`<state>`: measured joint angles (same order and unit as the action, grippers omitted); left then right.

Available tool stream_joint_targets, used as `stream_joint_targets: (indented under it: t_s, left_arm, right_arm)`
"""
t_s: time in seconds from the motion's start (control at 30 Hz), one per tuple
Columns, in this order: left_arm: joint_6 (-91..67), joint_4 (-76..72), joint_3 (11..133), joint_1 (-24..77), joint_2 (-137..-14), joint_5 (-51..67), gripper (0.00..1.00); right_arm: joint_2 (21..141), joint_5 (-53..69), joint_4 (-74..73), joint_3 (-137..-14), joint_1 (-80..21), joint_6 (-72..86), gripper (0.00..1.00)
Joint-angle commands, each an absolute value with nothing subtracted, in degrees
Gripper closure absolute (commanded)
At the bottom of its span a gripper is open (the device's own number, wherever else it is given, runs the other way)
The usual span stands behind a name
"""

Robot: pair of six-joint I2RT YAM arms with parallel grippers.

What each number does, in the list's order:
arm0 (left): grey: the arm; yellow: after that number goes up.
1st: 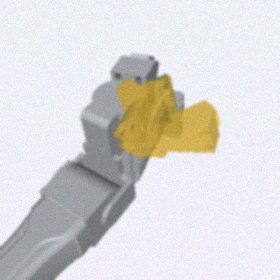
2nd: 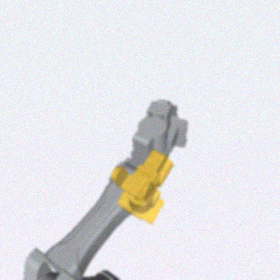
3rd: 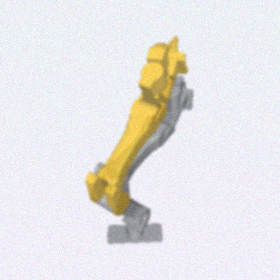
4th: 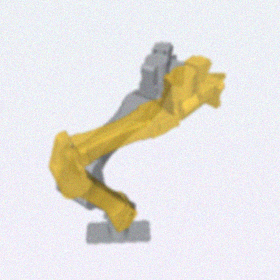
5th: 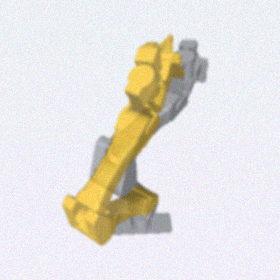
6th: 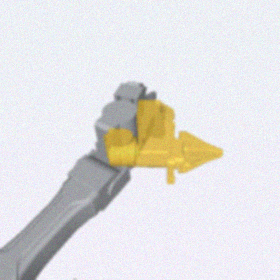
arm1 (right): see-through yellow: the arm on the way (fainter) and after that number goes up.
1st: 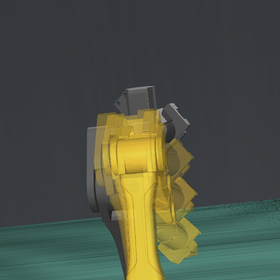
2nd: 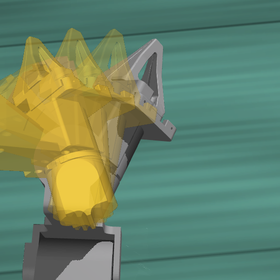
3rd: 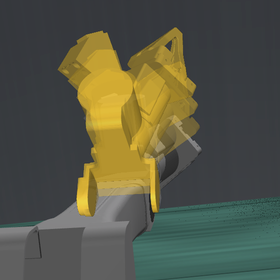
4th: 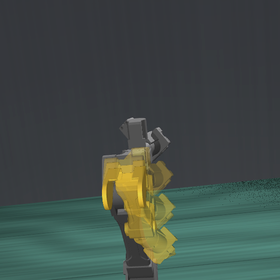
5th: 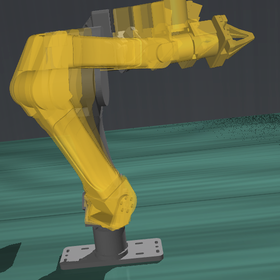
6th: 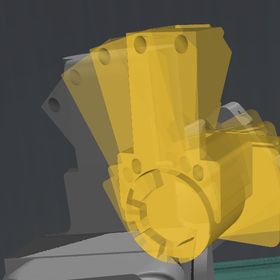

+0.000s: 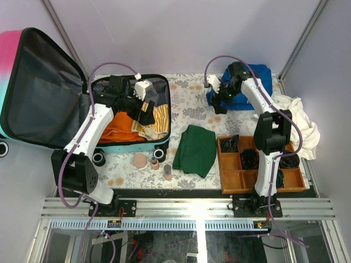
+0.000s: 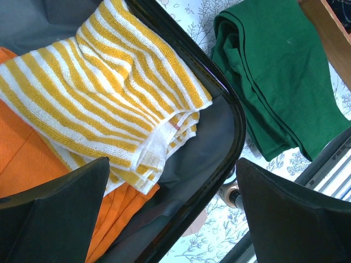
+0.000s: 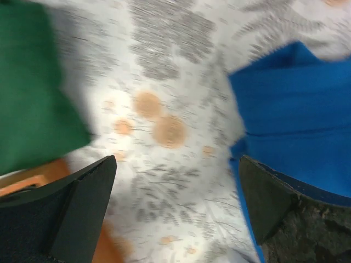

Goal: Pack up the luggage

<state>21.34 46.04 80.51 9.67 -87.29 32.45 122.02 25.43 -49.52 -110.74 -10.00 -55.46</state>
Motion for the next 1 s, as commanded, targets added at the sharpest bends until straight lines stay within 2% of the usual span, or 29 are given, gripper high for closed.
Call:
stream_joint_targets:
  t_s: [0.0, 0.4, 0.5, 0.63, 0.7, 0.77, 0.83, 0.97]
  left_arm:
    - [20.6, 44.7, 80.4, 9.7, -86.0, 33.1, 0.03]
    - [20.2, 44.0, 79.7, 9.8, -84.6, 31.8, 0.03]
    - [20.3, 43.7, 79.4, 9.7, -84.2, 31.8, 0.03]
    - [19.7, 43.0, 79.4, 9.8, -84.1, 31.8, 0.03]
    - [19.3, 42.5, 79.3, 9.9, -84.1, 32.0, 0.03]
    - [19.1, 42.4, 79.4, 10.2, -84.1, 32.4, 0.03]
    - [18.6, 41.8, 79.4, 10.7, -84.1, 32.2, 0.03]
    - [16.9, 40.3, 79.4, 11.9, -84.3, 30.7, 0.04]
  right_arm:
    - [119.4, 33.5, -61.4, -110.4, -16.2, -52.2, 0.01]
    - [124.1, 30.8, -56.1, -104.5, -24.0, -45.9, 0.00]
    - [124.3, 30.6, -55.6, -101.6, -25.3, -46.0, 0.03]
    - [124.1, 30.4, -54.3, -97.9, -26.0, -45.5, 0.13]
    - [124.4, 30.6, -53.7, -97.5, -26.0, -43.8, 0.22]
    - [124.7, 30.7, -53.7, -97.9, -26.1, -42.0, 0.35]
    - [124.7, 30.7, -52.9, -98.4, -26.0, -40.0, 0.54]
    - [125.7, 30.9, -52.1, -101.8, -23.8, -36.1, 0.97]
